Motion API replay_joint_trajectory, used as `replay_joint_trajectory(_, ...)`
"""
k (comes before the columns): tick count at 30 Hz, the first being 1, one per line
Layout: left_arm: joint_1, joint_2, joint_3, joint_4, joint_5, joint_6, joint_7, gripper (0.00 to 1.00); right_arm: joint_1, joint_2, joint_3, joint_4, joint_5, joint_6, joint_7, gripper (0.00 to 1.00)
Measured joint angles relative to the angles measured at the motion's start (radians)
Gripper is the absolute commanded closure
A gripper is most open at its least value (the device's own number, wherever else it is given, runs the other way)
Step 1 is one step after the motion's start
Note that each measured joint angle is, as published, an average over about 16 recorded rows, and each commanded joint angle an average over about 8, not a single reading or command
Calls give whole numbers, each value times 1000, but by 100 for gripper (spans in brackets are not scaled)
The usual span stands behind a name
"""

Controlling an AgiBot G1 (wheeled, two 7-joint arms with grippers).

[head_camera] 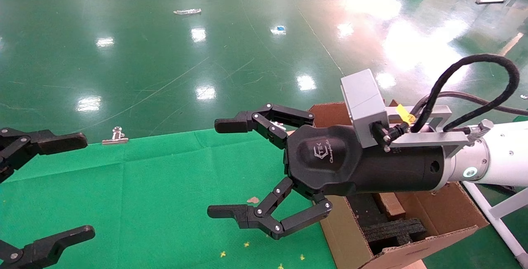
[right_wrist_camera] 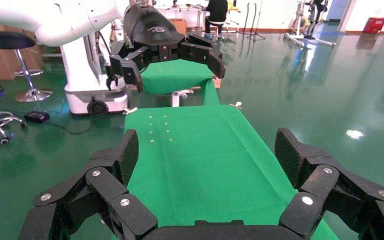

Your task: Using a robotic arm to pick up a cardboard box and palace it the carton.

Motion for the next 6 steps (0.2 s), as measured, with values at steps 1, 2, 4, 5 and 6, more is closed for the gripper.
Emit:
replay_joint_trajectory(1, 0, 0, 0, 0, 0, 0, 0, 0, 0, 0, 0, 0, 0, 0, 0, 0)
replay_joint_trajectory(2, 0, 0, 0, 0, 0, 0, 0, 0, 0, 0, 0, 0, 0, 0, 0, 0)
replay_joint_trajectory(4, 0, 0, 0, 0, 0, 0, 0, 0, 0, 0, 0, 0, 0, 0, 0, 0)
replay_joint_trajectory(5, 0, 0, 0, 0, 0, 0, 0, 0, 0, 0, 0, 0, 0, 0, 0, 0)
replay_joint_trajectory(6, 0, 0, 0, 0, 0, 0, 0, 0, 0, 0, 0, 0, 0, 0, 0, 0)
